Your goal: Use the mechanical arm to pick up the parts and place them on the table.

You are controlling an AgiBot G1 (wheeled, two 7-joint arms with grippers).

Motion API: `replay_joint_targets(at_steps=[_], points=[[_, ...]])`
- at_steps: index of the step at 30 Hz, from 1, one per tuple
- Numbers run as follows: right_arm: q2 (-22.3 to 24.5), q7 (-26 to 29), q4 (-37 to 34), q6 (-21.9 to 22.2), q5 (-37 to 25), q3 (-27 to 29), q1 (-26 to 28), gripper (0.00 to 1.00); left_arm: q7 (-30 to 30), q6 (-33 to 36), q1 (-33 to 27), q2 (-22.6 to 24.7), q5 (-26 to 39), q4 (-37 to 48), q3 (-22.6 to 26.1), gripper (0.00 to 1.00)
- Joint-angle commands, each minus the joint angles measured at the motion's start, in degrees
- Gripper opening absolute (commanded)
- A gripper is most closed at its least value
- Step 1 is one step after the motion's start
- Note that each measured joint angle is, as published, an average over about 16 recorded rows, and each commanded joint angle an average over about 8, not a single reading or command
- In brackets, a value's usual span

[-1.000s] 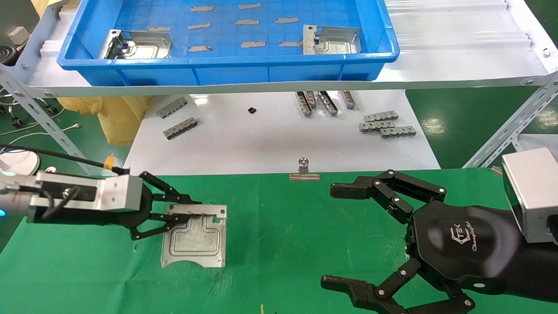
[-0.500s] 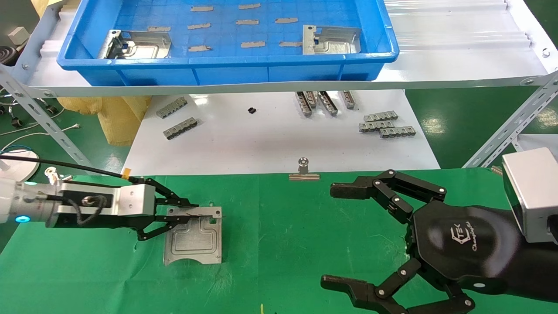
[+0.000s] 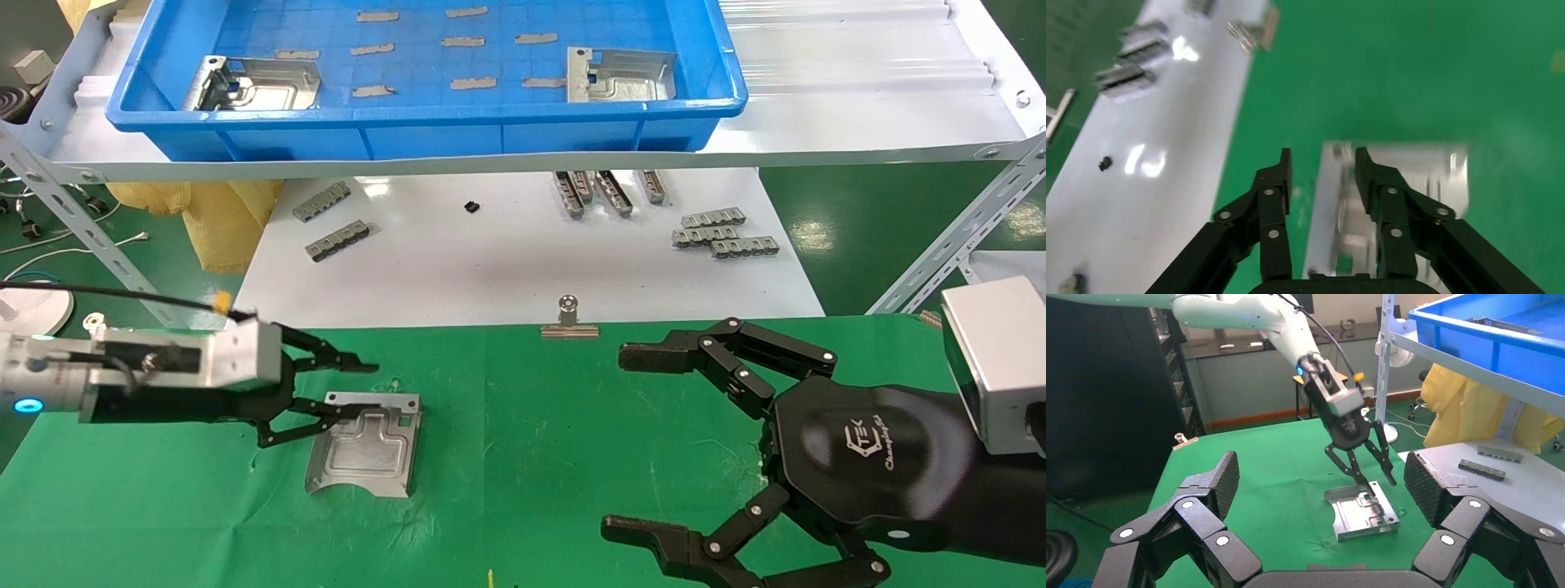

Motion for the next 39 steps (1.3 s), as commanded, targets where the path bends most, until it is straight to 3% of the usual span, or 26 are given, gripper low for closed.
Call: replay_joint_targets(at_steps=[1,8,19,39], points=[[0.0,0.0,0.0,0.0,0.0,0.0,0.0,1.00,-2.5,1.7,0.0,-0.4,-1.5,1.2,-1.0,1.00],[0.0,0.0,0.0,0.0,0.0,0.0,0.0,1.00,-9.1,2.7,2.2,-1.7,-6.2,2.8,-4.6,1.00],[0.0,0.0,0.0,0.0,0.0,0.0,0.0,1.00,-9.5,2.7,2.8,-2.0,-6.5,1.8,-5.0,1.00],[0.0,0.0,0.0,0.0,0.0,0.0,0.0,1.00,-23.3,1.0,13.7,-8.5,-11.1,-21.9,-14.0,1.00]])
